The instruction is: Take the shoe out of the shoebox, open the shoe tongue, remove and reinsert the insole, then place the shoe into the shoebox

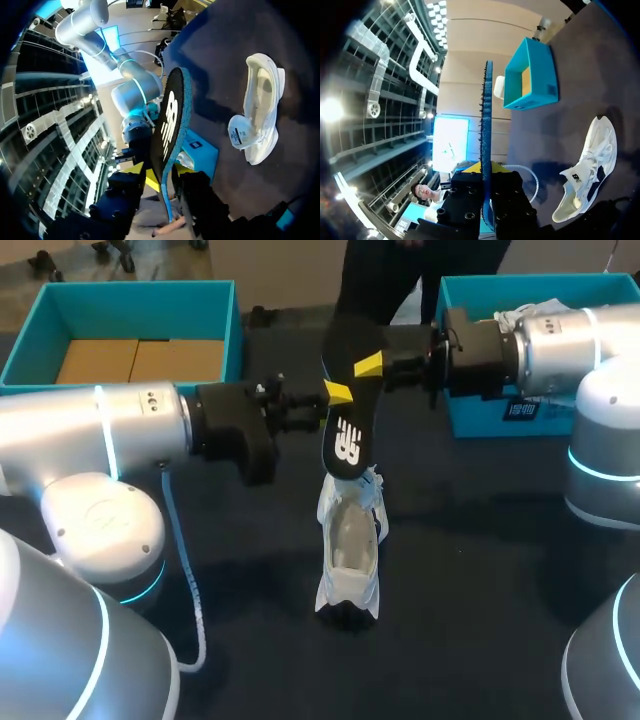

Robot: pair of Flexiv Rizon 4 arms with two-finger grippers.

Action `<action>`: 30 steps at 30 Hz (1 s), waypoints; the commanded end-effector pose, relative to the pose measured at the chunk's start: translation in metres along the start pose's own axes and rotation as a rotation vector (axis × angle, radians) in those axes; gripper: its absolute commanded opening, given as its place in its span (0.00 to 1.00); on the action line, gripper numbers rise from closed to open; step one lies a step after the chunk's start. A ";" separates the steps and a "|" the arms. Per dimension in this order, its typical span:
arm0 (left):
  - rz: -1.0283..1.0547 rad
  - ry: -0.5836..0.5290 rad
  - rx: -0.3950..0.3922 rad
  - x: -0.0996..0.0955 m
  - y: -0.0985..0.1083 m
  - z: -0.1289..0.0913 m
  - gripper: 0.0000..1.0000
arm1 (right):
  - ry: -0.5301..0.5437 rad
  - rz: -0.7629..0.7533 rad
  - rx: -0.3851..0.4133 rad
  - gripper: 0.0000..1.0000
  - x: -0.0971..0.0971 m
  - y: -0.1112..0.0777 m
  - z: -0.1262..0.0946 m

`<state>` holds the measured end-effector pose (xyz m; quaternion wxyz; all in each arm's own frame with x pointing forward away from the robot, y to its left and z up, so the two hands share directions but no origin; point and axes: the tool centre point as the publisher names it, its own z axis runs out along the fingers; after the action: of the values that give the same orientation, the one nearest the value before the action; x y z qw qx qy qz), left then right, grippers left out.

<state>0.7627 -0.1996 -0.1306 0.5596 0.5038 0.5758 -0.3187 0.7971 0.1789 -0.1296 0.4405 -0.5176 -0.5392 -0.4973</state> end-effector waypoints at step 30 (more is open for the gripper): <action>0.055 0.571 0.091 0.000 0.035 -0.036 1.00 | 0.040 0.046 0.029 0.00 -0.030 -0.003 0.011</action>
<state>0.7807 -0.1533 -0.1211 0.4140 0.5969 0.6512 -0.2196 0.7931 0.1835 -0.1607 0.4686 -0.5142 -0.5227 -0.4927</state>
